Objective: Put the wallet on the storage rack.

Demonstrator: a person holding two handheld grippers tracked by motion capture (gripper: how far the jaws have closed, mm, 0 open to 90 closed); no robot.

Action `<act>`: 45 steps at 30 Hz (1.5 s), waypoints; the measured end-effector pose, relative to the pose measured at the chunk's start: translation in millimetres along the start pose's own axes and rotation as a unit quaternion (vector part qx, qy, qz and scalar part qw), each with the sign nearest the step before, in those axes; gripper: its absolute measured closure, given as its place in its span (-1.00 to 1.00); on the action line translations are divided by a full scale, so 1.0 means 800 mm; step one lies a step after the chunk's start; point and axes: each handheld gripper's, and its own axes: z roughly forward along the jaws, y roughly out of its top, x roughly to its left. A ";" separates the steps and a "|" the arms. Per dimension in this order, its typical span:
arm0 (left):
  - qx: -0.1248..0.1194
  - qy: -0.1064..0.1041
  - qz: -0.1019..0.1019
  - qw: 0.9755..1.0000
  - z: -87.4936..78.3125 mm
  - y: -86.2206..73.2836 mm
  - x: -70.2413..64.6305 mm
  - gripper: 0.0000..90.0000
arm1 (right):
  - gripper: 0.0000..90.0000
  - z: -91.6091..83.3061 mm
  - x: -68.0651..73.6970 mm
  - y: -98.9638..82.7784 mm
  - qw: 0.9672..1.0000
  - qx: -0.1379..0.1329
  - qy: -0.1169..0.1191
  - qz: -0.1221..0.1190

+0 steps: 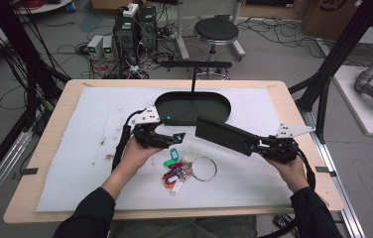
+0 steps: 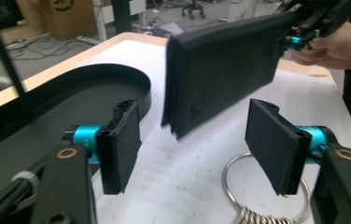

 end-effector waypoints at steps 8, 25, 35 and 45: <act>-0.005 0.032 -0.026 0.999 -0.053 -0.002 -0.012 -0.31 | 0.71 0.004 -0.010 0.018 1.000 -0.011 -0.028 -0.001; -0.009 0.089 0.013 0.996 -0.112 -0.034 -0.058 -0.32 | 0.71 0.047 -0.035 0.065 0.998 -0.016 -0.054 -0.006; -0.021 0.105 0.015 0.994 -0.133 -0.055 -0.067 -0.32 | 0.71 0.095 -0.045 0.087 0.998 -0.015 -0.054 -0.005; -0.020 0.105 0.019 0.994 -0.134 -0.059 -0.067 -0.32 | 0.71 0.146 -0.051 0.104 0.998 -0.014 -0.057 -0.006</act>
